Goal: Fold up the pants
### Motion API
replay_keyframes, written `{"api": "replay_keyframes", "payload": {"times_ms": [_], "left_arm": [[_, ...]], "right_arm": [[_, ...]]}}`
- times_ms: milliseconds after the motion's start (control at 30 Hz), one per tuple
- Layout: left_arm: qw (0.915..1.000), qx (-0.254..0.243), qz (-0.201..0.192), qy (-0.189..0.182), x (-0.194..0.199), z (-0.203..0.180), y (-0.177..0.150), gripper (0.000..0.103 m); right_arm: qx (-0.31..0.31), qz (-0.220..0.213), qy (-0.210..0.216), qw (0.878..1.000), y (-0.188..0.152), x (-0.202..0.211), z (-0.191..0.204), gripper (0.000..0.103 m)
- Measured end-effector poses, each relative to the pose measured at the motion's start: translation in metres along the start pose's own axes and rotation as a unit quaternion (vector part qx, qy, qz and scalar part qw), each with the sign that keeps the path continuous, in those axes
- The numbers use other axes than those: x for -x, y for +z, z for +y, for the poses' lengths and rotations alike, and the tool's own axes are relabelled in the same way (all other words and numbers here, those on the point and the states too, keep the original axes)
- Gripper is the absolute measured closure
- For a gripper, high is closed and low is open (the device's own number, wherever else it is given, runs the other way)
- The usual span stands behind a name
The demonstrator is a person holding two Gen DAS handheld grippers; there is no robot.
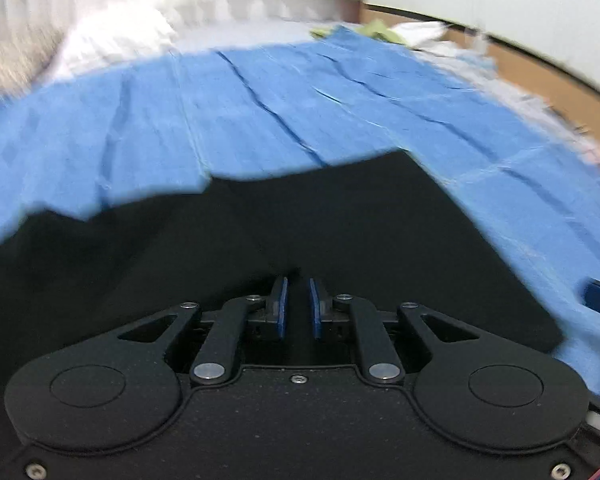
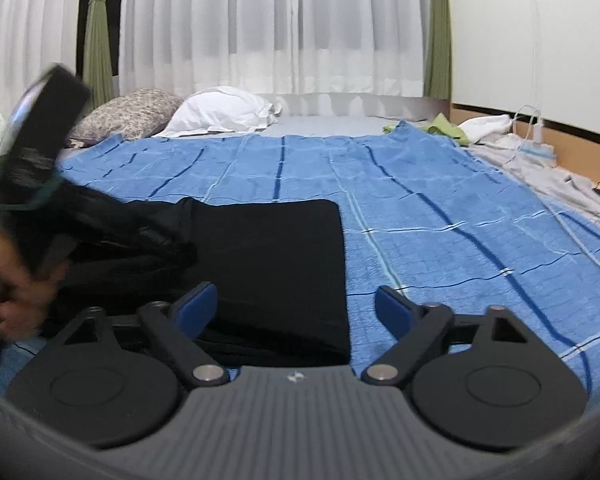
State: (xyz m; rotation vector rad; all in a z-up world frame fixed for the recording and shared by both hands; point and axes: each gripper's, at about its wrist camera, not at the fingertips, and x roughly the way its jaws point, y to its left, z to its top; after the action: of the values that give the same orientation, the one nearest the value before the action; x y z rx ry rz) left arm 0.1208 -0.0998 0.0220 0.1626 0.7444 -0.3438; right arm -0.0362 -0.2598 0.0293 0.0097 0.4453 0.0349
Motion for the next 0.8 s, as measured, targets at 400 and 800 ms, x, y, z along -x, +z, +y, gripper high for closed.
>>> {"api": "replay_keyframes", "payload": {"times_ms": [400, 800], "left_arm": [[0.9764, 0.122, 0.017, 0.177, 0.004, 0.133, 0.031, 0.089], [0.9879, 0.136, 0.025, 0.069, 0.077, 0.115, -0.041, 0.046]], "right_arm": [[-0.029, 0.003, 0.053, 0.998, 0.014, -0.021, 0.006, 0.048], [0.068, 0.041, 0.087, 0.993, -0.013, -0.021, 0.049, 0.035]]}}
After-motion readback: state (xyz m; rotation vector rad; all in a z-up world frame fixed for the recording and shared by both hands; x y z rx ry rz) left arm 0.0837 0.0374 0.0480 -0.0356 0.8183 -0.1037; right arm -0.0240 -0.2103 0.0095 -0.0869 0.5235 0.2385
